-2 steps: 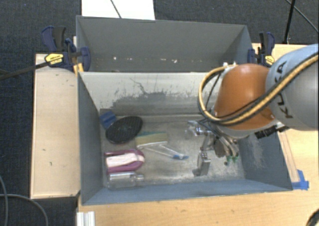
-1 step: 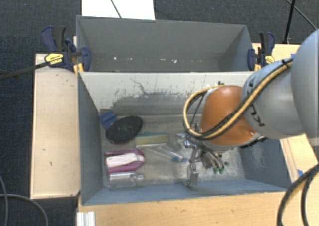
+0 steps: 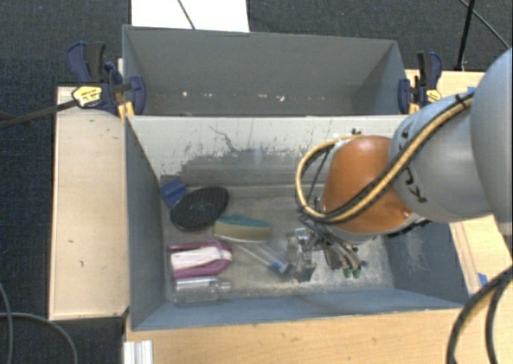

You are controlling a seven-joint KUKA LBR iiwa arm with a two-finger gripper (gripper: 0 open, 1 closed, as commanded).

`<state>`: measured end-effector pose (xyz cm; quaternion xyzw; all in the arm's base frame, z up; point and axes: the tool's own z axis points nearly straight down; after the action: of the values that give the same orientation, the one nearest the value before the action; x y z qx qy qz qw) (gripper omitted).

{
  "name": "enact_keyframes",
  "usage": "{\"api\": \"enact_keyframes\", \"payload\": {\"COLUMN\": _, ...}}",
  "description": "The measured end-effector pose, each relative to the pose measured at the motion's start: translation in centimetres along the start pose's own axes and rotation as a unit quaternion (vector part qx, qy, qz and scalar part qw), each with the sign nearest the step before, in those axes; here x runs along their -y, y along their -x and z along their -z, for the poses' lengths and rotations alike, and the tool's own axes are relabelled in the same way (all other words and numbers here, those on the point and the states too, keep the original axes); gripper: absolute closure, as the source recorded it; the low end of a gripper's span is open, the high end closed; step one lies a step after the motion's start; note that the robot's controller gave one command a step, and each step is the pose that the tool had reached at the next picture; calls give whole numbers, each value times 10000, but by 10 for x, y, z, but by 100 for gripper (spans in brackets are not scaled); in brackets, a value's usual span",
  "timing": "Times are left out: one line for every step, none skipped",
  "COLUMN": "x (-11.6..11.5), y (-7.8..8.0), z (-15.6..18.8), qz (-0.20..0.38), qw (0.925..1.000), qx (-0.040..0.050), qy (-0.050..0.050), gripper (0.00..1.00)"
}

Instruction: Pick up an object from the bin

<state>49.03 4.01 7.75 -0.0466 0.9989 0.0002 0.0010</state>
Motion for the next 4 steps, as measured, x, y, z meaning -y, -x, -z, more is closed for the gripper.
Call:
{"api": "enact_keyframes", "payload": {"x": 12, "y": 20, "z": -8, "qz": -300, "qw": 9995, "qx": 5, "qy": 0, "gripper": 100}}
{"api": "enact_keyframes", "payload": {"x": -6, "y": 31, "z": -5, "qz": -1272, "qw": 9919, "qx": 11, "qy": -2, "gripper": 100}}
{"api": "enact_keyframes", "payload": {"x": 0, "y": 28, "z": 10, "qz": -1975, "qw": 9803, "qx": 28, "qy": -1, "gripper": 100}}
{"api": "enact_keyframes", "payload": {"x": 5, "y": 65, "z": 5, "qz": -2651, "qw": 9642, "qx": 12, "qy": -9, "gripper": 100}}
